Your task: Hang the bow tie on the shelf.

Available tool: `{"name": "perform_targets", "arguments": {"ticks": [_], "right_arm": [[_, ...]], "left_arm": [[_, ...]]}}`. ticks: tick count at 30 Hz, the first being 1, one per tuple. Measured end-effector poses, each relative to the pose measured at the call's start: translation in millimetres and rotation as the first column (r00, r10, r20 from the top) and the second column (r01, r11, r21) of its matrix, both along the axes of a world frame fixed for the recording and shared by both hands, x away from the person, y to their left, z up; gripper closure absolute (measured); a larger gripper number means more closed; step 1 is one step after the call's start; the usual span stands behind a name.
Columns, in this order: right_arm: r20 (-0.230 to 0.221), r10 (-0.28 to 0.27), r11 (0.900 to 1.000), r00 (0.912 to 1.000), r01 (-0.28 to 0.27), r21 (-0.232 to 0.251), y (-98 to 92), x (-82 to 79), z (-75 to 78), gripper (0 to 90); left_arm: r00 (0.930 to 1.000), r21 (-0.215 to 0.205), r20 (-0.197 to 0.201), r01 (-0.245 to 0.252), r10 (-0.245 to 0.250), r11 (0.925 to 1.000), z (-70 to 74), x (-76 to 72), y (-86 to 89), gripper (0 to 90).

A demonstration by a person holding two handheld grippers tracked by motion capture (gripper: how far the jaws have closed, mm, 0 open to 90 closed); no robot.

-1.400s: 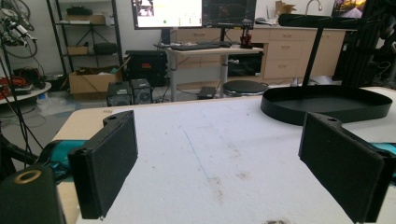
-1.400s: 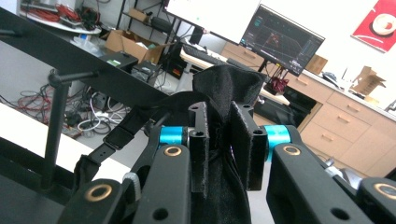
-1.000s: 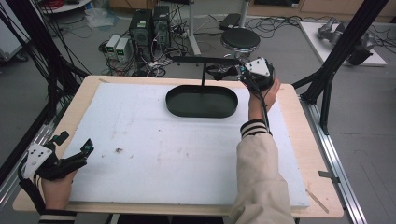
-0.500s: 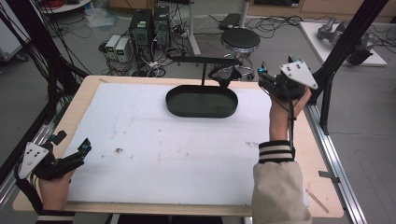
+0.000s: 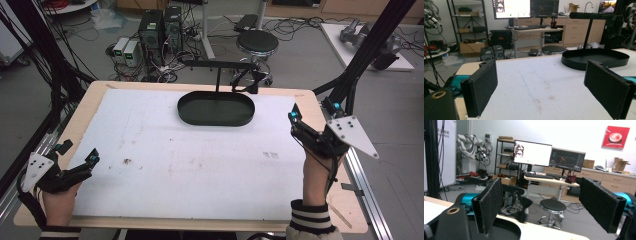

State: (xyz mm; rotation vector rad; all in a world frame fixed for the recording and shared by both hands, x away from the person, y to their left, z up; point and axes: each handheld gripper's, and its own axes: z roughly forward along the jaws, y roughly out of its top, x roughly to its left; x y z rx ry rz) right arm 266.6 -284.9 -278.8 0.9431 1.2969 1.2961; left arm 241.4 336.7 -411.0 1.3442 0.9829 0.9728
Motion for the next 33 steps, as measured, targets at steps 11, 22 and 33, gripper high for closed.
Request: {"name": "perform_targets", "arguments": {"ticks": [11,22,33], "right_arm": [[-0.021,0.01,1.0,0.9997,-0.01,-0.012,-8.5,-38.0,-42.8,15.3],[-0.091,0.089,0.995,0.9919,-0.085,0.045,-11.8,-37.9,-96.7,11.8],[-0.198,0.133,0.99,0.9713,-0.123,0.062,-16.8,-43.7,-145.8,11.3]], "left_arm": [[1.0,0.005,0.004,0.007,-0.007,1.0,1.1,2.0,-3.9,12.1],[0.9998,0.021,-0.008,0.016,-0.016,0.9996,-1.2,7.6,-10.7,12.1],[0.9997,0.024,-0.013,0.02,-0.02,0.9995,-3.8,8.3,-12.2,12.0]]}}
